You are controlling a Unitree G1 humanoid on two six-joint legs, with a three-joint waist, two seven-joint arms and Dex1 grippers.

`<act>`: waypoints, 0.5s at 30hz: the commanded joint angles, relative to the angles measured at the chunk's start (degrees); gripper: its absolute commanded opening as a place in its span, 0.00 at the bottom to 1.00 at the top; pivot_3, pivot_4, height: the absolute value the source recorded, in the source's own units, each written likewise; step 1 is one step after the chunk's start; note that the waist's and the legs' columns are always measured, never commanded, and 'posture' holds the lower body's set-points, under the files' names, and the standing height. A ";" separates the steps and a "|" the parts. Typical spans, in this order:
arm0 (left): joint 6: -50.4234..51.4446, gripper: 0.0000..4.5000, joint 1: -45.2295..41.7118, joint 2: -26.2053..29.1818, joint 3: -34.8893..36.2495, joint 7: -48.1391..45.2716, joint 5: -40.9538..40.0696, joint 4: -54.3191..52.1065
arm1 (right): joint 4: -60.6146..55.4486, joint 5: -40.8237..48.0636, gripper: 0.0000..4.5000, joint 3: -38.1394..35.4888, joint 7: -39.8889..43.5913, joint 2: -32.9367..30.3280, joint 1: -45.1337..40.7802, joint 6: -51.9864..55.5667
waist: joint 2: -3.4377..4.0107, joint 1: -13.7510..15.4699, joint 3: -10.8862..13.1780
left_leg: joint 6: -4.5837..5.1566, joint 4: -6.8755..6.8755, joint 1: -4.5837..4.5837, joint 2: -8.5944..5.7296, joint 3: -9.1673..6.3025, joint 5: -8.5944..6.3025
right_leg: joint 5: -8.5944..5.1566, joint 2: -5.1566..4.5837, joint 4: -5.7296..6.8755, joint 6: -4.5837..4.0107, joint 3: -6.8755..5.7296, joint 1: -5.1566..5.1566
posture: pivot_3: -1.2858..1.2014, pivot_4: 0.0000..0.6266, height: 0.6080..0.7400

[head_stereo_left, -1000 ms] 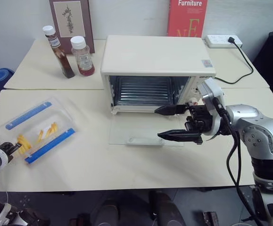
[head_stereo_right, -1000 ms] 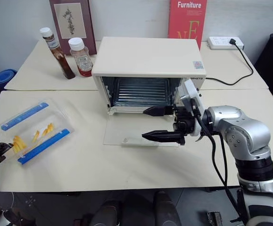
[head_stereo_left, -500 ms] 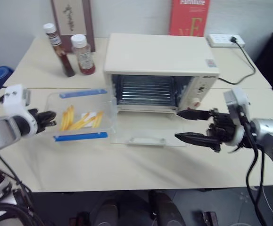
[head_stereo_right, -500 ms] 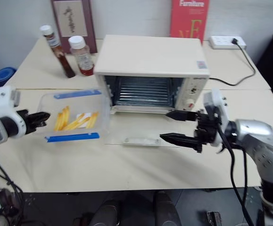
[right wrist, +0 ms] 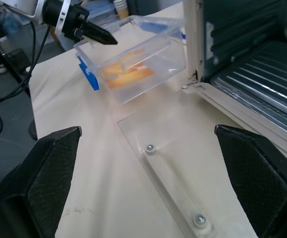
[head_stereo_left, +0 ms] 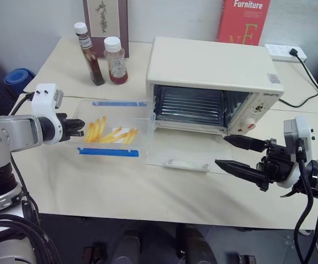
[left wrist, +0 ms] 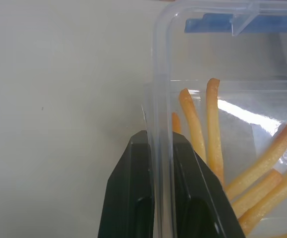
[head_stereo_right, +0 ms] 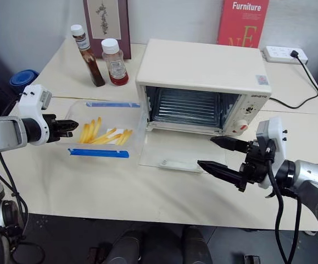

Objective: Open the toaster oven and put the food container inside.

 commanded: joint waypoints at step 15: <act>0.51 0.02 -2.36 -10.62 -0.55 3.90 -6.80 -7.68 | 1.54 0.50 1.00 -0.51 3.19 -3.68 -0.31 -2.12 | -0.02 -1.41 0.02 | 0.17 0.00 0.16 0.04 -0.12 0.08 | 0.07 0.01 0.37 0.15 -0.07 0.04 | 0.52 0.24 1.00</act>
